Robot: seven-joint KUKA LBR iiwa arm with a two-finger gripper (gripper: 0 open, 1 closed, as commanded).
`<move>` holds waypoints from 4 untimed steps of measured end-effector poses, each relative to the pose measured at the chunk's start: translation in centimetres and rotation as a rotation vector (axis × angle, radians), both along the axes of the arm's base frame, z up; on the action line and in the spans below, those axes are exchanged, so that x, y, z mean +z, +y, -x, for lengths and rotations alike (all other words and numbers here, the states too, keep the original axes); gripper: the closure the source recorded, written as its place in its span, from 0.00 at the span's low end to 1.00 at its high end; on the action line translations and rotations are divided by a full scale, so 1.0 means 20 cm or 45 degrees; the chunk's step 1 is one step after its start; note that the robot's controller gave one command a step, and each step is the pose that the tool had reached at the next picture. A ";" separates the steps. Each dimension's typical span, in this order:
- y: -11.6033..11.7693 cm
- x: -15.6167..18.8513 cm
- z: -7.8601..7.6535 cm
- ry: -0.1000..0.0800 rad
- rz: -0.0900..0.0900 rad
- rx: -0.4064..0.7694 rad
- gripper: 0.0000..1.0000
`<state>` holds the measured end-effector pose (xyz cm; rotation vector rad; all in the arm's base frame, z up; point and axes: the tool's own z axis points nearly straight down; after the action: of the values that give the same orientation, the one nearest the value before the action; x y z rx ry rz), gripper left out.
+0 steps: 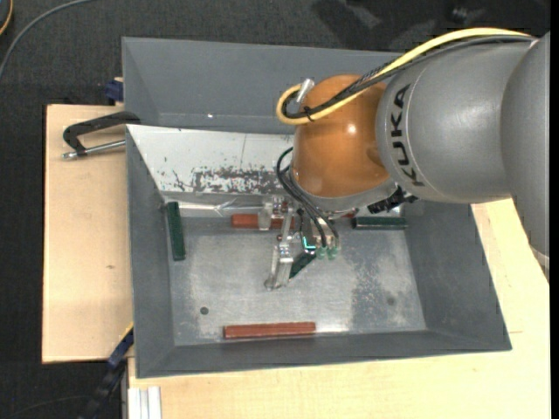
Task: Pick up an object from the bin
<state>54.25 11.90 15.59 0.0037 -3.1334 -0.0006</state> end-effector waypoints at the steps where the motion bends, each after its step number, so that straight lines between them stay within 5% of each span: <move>1: -0.31 -0.43 -0.31 -0.021 -0.002 -0.011 0.00; 2: -0.30 -0.38 -0.34 -0.045 -0.005 -0.007 1.00; 3: -0.16 0.26 -0.16 -0.027 -0.003 0.517 1.00; 4: -0.17 0.25 -0.16 -0.020 -0.004 0.514 0.00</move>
Offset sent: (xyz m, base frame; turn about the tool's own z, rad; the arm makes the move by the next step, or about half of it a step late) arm 0.0592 -0.0611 -0.0859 0.0043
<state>57.42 8.59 20.53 0.6344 -3.0843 -0.0025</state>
